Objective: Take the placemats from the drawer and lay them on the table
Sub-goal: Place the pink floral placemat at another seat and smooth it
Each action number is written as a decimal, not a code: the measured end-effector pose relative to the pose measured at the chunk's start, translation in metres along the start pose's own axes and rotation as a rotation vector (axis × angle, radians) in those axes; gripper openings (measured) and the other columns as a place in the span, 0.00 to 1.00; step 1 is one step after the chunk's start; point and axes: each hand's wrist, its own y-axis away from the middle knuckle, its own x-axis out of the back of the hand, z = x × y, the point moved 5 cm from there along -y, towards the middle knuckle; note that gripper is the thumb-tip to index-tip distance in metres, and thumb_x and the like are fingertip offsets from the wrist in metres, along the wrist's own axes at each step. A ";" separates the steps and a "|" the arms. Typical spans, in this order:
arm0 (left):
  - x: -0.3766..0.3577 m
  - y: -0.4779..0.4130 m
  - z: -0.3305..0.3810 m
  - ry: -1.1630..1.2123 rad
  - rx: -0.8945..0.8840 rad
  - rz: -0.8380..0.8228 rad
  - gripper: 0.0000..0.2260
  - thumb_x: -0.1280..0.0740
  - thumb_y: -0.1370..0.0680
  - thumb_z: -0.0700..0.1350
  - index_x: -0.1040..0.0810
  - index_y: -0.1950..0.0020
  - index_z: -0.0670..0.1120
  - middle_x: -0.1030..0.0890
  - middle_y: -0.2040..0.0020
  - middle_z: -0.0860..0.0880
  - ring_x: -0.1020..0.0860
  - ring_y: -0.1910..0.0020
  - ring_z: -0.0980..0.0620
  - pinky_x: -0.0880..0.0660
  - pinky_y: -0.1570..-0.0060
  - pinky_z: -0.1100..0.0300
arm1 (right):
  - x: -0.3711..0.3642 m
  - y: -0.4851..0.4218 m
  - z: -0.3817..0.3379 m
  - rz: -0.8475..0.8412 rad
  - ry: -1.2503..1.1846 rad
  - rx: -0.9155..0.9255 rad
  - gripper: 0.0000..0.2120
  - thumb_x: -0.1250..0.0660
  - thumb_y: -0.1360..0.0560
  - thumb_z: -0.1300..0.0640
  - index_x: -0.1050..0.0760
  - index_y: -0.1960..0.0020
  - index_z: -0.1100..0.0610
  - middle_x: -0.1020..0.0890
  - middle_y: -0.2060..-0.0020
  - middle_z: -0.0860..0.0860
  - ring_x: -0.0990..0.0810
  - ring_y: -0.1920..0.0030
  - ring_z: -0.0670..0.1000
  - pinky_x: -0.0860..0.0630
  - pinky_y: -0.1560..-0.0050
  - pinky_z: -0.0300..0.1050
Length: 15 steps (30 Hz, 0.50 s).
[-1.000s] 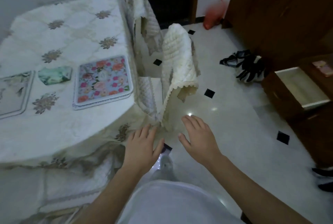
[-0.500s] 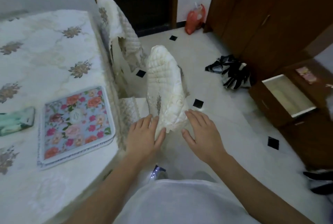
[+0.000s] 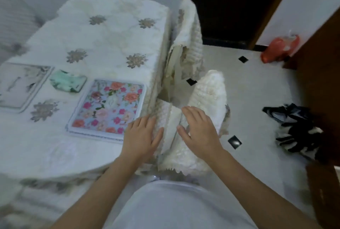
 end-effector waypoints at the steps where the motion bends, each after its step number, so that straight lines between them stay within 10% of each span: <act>1: 0.003 0.006 -0.014 0.001 0.061 0.017 0.30 0.52 0.19 0.62 0.28 0.27 0.47 0.25 0.30 0.44 0.26 0.33 0.42 0.31 0.36 0.47 | -0.007 -0.013 -0.010 -0.033 0.008 0.063 0.27 0.43 0.19 0.44 0.35 0.24 0.56 0.30 0.27 0.51 0.35 0.27 0.52 0.37 0.28 0.49; 15: 0.004 0.033 -0.198 0.081 0.436 0.044 0.31 0.53 0.20 0.63 0.29 0.26 0.47 0.26 0.28 0.46 0.29 0.30 0.45 0.32 0.33 0.48 | -0.112 -0.135 -0.149 -0.251 0.048 0.358 0.29 0.45 0.18 0.42 0.39 0.22 0.56 0.34 0.25 0.52 0.39 0.24 0.53 0.41 0.24 0.51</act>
